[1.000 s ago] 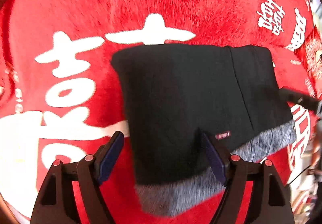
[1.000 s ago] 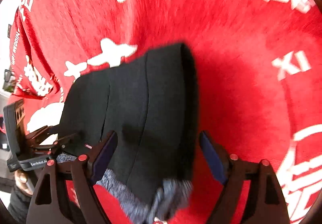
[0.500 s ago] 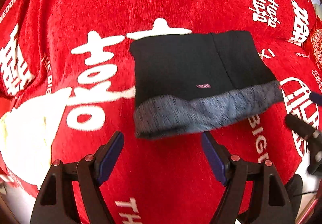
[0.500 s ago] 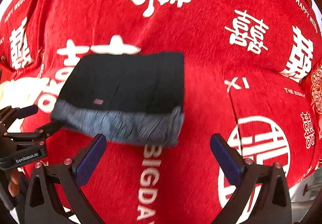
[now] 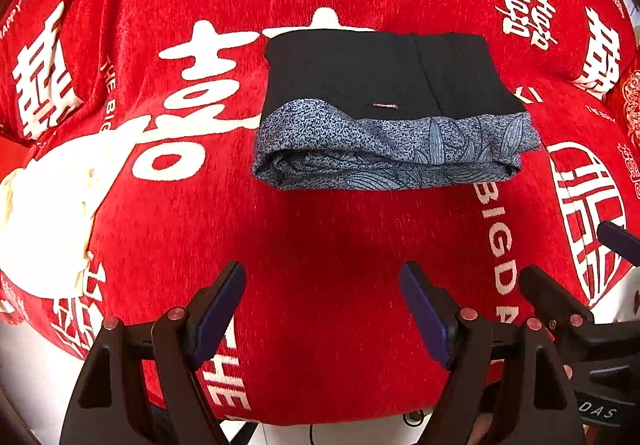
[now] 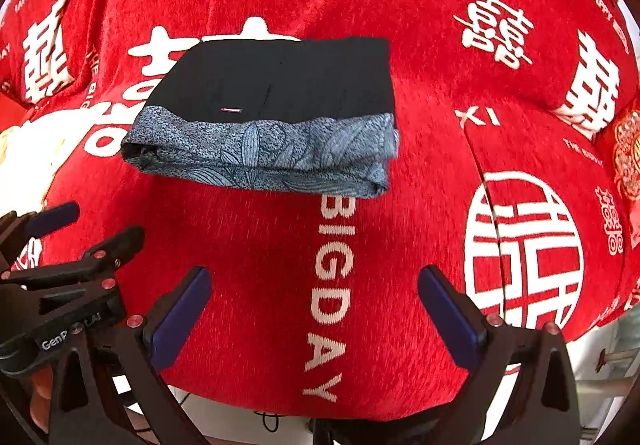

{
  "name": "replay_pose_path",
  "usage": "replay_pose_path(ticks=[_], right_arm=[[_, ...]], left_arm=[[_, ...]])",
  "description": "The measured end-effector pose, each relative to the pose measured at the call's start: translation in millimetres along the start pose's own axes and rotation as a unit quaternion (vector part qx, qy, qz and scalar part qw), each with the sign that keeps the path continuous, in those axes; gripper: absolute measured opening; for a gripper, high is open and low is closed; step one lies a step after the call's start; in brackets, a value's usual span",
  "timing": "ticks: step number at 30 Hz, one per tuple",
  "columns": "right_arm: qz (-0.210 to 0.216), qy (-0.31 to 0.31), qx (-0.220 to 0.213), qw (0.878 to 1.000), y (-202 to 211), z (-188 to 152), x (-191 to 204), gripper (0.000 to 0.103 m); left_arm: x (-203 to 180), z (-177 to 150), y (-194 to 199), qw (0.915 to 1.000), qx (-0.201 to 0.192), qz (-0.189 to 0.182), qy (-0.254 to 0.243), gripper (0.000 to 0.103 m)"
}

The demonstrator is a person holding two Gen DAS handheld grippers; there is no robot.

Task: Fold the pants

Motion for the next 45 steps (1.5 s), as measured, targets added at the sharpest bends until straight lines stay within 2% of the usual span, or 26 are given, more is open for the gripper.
replay_pose_path(ticks=[3, 14, 25, 26, 28, 31, 45], right_arm=[[0.000, -0.002, 0.000, 1.000, 2, -4, 0, 0.103], [-0.018, -0.009, -0.012, 1.000, 7, -12, -2, 0.103], [-0.025, -0.021, -0.046, 0.998, 22, 0, -5, 0.103], [-0.026, -0.021, -0.050, 0.998, 24, 1, -5, 0.103], [-0.030, -0.022, -0.060, 0.998, 27, 3, -6, 0.103], [-0.035, -0.024, -0.069, 0.997, 30, 3, -8, 0.103], [-0.029, -0.031, -0.073, 0.996, 31, 1, -9, 0.103]], left_arm=[[-1, -3, 6, 0.9999, -0.010, 0.009, -0.005, 0.081], [1, -12, 19, 0.9995, -0.030, 0.004, 0.006, 0.081], [4, 1, 42, 0.9964, -0.085, 0.001, 0.011, 0.081], [4, 1, 44, 0.9958, -0.091, 0.003, 0.012, 0.082], [9, 2, 47, 0.9942, -0.102, 0.028, 0.019, 0.095], [11, 4, 52, 0.9921, -0.118, 0.037, 0.019, 0.097], [10, 4, 49, 0.9930, -0.113, 0.029, 0.019, 0.097]])
Point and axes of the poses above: each gripper's, at about its wrist camera, not at the fingertips, and y roughly against the way its jaws point, x to its left, z to its top, the point moved 9 cm from there along -y, roughly the way its jaws point, and after that the axes turned 3 degrees about y, right-handed, at the moved point
